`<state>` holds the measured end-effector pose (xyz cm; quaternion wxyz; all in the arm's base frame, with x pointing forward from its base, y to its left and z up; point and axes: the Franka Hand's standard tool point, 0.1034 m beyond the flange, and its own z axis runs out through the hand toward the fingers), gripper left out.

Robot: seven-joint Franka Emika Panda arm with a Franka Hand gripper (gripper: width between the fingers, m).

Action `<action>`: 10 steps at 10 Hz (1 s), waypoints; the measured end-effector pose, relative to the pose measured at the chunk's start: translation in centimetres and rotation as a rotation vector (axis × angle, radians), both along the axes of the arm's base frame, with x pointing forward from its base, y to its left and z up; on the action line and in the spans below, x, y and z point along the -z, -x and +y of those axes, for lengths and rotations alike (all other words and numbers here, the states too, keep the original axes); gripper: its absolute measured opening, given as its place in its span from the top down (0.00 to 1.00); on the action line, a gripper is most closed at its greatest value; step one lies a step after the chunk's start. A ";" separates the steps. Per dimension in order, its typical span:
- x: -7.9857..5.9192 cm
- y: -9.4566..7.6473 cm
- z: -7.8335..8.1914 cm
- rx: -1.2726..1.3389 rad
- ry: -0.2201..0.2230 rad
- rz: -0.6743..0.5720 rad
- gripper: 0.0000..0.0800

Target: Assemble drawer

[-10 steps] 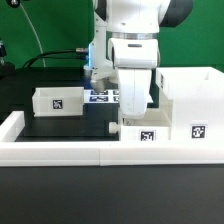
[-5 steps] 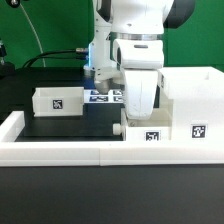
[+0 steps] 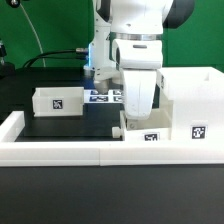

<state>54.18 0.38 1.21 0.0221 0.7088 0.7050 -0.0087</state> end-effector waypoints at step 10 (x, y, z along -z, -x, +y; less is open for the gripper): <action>-5.6 -1.1 -4.8 0.021 0.014 -0.044 0.19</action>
Offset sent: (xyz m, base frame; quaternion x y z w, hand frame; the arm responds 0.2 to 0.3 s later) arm 0.0030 -0.0001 0.0271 0.0298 -0.0276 0.0041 0.9992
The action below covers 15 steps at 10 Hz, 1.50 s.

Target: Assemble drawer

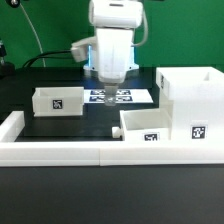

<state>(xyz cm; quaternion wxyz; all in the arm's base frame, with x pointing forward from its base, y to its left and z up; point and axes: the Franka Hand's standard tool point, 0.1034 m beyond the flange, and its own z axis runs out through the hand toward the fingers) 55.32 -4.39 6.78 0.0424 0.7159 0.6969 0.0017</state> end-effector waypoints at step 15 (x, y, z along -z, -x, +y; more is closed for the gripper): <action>5.7 0.5 0.7 0.009 -0.145 0.069 0.19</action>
Offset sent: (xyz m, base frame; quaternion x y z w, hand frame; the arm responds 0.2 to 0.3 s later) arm 0.0040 0.0129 -0.0230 0.0089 0.2110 -0.0165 0.9773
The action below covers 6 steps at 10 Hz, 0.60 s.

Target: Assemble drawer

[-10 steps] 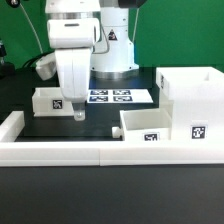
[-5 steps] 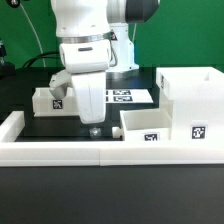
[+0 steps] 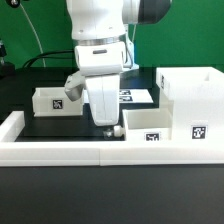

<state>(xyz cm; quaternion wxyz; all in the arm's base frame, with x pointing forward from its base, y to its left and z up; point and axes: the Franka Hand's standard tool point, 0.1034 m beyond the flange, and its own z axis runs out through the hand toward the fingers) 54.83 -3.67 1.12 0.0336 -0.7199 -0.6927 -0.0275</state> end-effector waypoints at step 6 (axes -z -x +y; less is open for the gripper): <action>0.1 -0.1 0.5 -0.021 -0.001 -0.032 0.19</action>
Offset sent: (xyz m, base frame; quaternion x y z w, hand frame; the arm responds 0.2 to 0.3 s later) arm 0.0000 0.0000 0.0000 0.0000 0.0000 0.0000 1.0000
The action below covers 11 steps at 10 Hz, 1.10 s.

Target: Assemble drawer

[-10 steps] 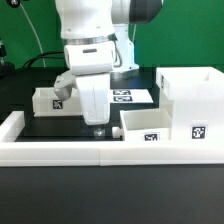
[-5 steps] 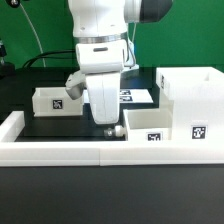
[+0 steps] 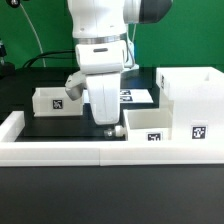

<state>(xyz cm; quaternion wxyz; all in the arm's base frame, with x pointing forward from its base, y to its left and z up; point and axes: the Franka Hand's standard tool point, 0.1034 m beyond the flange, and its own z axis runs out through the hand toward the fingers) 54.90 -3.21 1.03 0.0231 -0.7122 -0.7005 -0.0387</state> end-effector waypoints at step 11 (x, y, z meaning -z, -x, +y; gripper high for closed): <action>0.0 -0.4 2.3 0.104 0.016 0.021 0.19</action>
Offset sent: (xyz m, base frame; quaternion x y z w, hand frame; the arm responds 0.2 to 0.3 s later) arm 0.0073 0.0244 -0.0019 -0.0028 0.0086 -0.0321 0.9994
